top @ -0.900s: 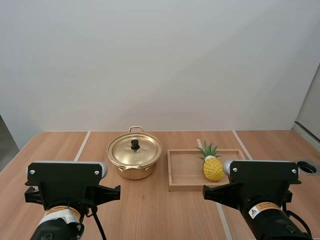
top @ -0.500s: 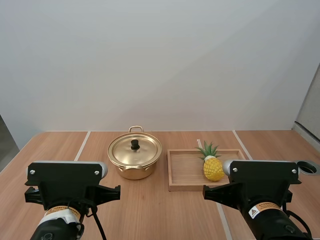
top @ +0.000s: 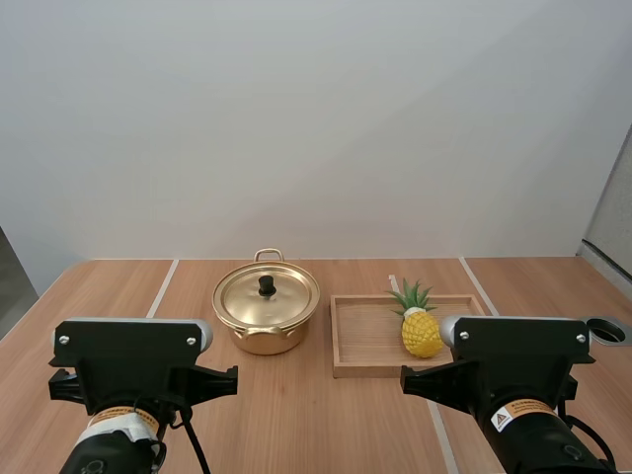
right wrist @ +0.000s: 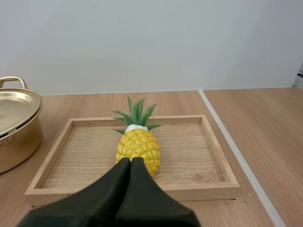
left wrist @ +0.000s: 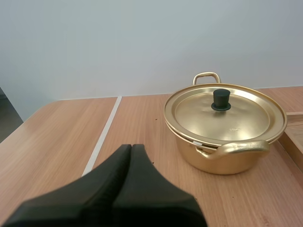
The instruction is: Open the pot, put the pineapple inside, and close it
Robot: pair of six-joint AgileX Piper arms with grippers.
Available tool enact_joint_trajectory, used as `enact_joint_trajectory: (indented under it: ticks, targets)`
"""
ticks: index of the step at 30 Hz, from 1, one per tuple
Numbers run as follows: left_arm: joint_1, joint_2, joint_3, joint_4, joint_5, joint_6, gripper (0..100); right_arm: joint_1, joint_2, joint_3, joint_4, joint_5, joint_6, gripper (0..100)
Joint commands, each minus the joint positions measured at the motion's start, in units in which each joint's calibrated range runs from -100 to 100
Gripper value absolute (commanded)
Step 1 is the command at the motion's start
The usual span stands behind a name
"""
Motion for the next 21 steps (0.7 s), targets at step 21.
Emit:
enact_joint_trajectory:
  ticks: [21]
  targets:
    - [0.06,-0.2,-4.8,0.3,-42.4,4.1,0,-0.2,-0.4,0.0,-11.4,-43.1,-0.5,0]
